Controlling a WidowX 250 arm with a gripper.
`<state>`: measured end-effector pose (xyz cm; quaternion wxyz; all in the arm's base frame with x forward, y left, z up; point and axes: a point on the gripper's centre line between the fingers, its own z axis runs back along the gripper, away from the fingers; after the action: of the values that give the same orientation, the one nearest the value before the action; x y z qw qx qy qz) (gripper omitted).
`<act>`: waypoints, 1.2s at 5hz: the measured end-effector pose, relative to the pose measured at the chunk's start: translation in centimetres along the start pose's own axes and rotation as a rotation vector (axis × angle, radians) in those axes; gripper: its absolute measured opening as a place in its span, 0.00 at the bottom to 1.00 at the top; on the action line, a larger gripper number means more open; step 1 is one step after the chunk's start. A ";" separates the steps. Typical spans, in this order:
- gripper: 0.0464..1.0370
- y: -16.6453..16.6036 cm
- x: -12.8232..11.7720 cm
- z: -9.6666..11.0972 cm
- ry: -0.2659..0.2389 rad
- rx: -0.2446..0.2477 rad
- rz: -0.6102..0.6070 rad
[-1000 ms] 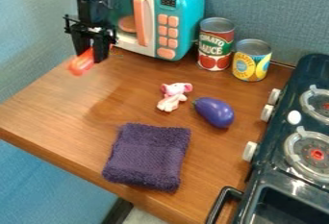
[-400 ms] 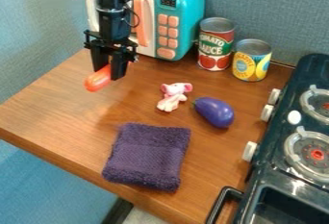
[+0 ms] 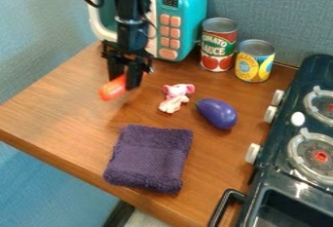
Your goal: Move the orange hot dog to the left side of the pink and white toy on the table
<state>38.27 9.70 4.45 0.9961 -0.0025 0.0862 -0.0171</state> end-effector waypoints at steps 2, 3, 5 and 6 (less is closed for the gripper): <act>0.52 -0.8 1.0 -1.4 -0.005 0.046 -0.018; 0.59 -0.5 1.3 -1.5 -0.003 0.056 0.003; 0.97 -1.0 1.0 -1.3 0.012 0.009 -0.002; 0.97 -0.6 0.6 0.4 -0.028 -0.041 0.002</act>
<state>38.92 9.10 4.75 0.9970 -0.0230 0.0724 -0.0142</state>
